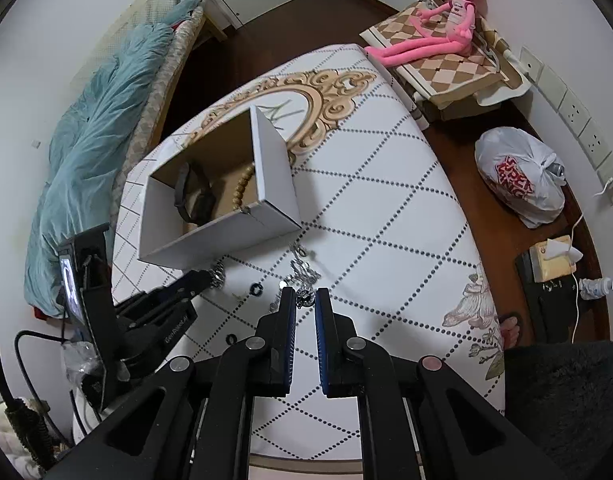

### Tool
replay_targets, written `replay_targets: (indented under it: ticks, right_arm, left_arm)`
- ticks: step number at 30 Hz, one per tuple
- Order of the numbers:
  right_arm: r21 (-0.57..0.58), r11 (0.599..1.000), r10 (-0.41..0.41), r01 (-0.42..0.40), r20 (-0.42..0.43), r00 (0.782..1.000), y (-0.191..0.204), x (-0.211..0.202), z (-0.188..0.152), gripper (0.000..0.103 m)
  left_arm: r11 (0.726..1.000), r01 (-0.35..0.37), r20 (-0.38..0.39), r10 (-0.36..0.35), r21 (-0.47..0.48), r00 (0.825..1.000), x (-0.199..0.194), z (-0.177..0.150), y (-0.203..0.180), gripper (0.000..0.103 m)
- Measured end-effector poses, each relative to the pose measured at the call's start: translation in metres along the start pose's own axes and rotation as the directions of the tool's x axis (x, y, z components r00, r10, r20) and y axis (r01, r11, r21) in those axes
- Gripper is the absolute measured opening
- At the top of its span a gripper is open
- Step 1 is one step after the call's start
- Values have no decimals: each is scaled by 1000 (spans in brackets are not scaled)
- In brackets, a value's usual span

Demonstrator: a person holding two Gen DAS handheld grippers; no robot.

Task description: Organize jewelry

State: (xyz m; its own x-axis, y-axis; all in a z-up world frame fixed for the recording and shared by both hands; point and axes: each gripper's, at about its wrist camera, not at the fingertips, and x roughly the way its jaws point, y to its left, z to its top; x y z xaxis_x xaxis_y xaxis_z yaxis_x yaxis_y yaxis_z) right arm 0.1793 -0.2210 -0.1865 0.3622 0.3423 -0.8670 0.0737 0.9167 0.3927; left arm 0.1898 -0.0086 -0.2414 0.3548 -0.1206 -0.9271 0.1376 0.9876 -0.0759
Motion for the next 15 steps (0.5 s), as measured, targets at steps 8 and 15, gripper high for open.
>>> replay_targets:
  ticks: [8, 15]
  right_arm:
    - [-46, 993, 109, -107, 62, 992, 30, -38, 36, 10]
    - [-143, 972, 202, -184, 128, 971, 75, -80, 79, 10]
  left_arm:
    - [986, 140, 114, -130, -89, 985, -80, 16, 18, 6]
    - [966, 231, 222, -201, -118, 954, -142, 59, 32, 6]
